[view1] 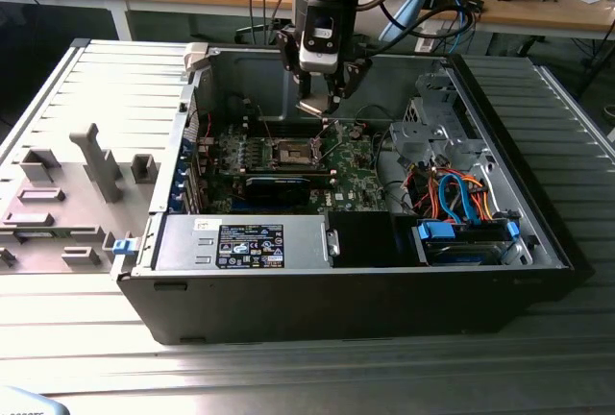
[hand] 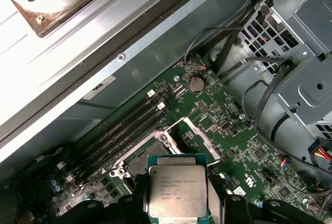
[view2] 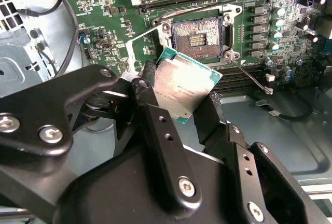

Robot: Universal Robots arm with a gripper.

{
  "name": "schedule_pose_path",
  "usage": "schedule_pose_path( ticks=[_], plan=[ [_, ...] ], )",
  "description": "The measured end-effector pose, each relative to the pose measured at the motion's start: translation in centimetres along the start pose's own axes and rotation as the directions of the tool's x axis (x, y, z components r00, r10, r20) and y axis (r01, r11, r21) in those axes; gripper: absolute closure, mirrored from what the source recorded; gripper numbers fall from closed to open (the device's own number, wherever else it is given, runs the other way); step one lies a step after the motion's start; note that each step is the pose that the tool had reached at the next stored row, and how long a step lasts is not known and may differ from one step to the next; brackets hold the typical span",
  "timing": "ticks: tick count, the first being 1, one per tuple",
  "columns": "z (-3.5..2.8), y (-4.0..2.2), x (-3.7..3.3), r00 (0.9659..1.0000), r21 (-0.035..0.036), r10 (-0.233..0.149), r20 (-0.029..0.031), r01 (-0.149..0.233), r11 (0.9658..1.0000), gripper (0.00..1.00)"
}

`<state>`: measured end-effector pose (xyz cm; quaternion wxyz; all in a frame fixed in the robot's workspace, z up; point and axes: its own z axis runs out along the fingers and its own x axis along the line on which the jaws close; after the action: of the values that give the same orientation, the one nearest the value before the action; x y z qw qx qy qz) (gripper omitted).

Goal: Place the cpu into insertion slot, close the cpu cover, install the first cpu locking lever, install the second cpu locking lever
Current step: 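Place the cpu into insertion slot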

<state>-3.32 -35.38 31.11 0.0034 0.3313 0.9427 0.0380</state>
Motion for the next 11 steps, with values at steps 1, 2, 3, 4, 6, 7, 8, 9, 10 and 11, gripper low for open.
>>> schedule_pose_path(
  ticks=[1,2,3,4,6,7,8,9,10,11],
  plan=[
    [0.0,0.0,0.0,1.0,0.0,0.002,0.0001,-0.002,1.0,0.46],
    [0.0,0.0,0.0,1.0,-0.0001,0.005,0.0003,-0.005,1.0,0.46],
    [0.0,0.0,0.0,1.0,-0.0002,0.007,0.0005,-0.007,1.0,0.46],
    [0.0,0.0,0.0,0.9999,-0.0002,0.01,0.0007,-0.01,0.9999,0.46],
    [0.0,0.0,0.0,0.9999,-0.0003,0.015,0.0011,-0.015,0.9999,0.46],
    [0.0,0.0,0.0,0.9999,-0.0003,0.017,0.0012,-0.017,0.9999,0.46],
    [0.0,0.0,0.0,0.9998,-0.0004,0.02,0.0015,-0.02,0.9998,0.46],
    [0.0,0.0,0.0,0.9997,-0.0005,0.023,0.0017,-0.023,0.9997,0.46],
    [0.0,0.0,0.0,0.9996,-0.0005,0.026,0.0019,-0.026,0.9997,0.46],
    [0.0,0.0,0.0,0.9996,-0.0006,0.029,0.0021,-0.029,0.9996,0.46]
  ],
)
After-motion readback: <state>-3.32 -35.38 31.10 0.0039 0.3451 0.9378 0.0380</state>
